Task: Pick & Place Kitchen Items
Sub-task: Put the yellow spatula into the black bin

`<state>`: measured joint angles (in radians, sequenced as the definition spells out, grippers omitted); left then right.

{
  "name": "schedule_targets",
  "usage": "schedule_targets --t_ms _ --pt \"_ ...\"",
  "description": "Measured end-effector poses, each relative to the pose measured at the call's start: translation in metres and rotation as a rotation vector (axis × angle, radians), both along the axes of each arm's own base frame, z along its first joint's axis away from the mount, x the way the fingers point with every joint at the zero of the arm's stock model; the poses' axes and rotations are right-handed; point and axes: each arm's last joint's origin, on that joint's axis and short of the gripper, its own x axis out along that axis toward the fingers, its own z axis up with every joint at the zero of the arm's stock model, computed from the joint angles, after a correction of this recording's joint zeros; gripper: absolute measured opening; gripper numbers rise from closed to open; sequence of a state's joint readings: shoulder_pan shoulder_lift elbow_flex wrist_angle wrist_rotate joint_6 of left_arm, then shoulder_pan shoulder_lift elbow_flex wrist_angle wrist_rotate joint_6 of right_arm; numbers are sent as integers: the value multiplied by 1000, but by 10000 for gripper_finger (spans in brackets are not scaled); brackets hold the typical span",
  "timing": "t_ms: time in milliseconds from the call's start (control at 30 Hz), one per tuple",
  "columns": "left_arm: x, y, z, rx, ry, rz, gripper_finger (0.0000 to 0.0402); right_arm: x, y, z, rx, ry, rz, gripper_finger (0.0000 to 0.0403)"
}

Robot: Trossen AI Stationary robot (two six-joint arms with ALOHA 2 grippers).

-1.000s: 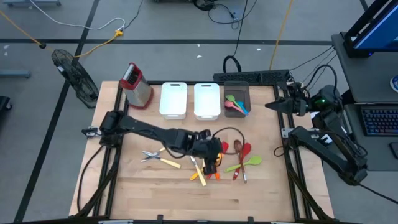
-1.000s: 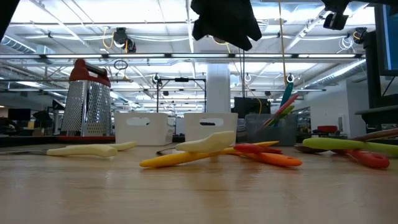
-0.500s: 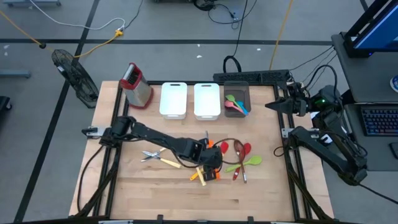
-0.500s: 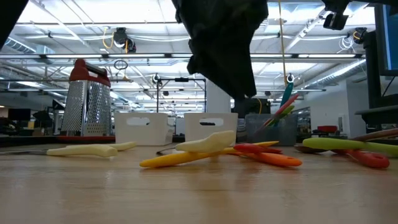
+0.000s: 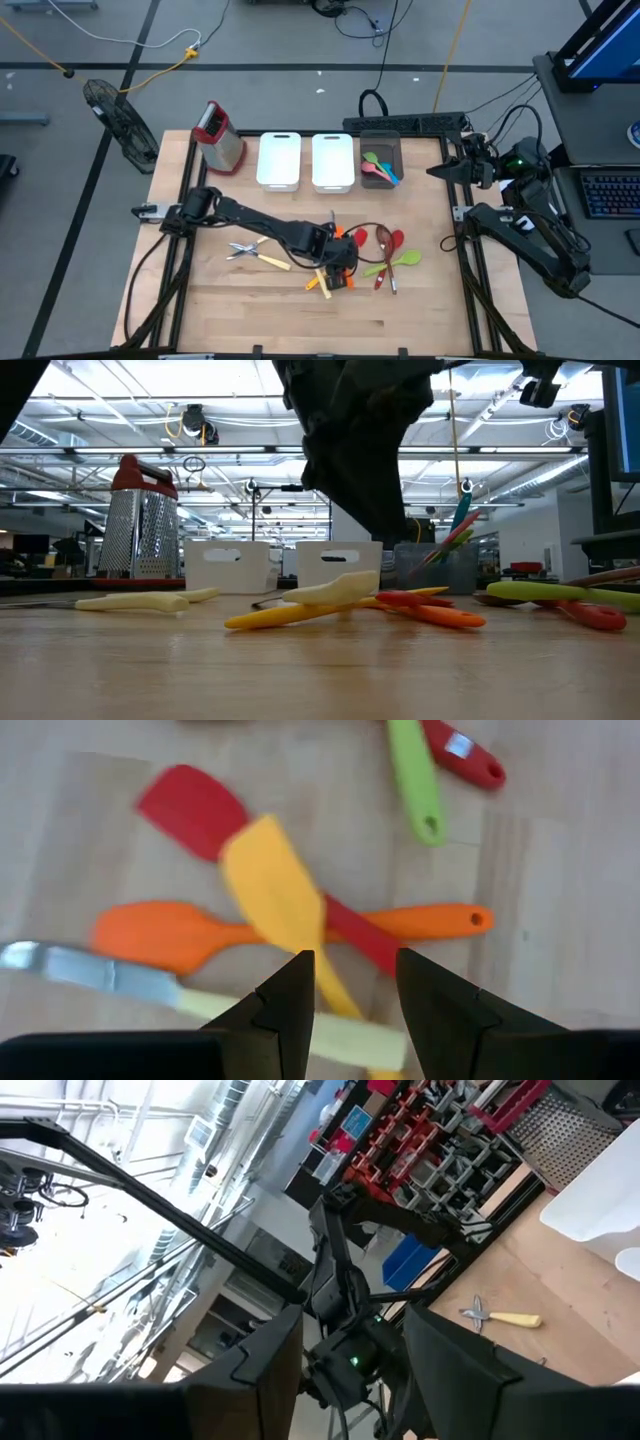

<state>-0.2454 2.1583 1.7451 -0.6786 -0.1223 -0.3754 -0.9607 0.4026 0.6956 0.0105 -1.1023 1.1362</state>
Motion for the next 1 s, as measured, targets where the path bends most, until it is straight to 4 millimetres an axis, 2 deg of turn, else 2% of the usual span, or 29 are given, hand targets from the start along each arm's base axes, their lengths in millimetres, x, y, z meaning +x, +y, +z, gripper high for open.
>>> schedule_targets --t_ms 167,400,567,1000 --pt "1 -4 -14 5 36 -4 147 0 0 0 0 0 1 169" --pt "4 -2 -23 22 44 12 147 0 0 0 1 1 2 169" --pt "4 -2 -39 49 100 6 147 0 0 0 2 1 2 169" --pt "5 0 -42 58 94 13 147 0 0 0 2 1 3 169"
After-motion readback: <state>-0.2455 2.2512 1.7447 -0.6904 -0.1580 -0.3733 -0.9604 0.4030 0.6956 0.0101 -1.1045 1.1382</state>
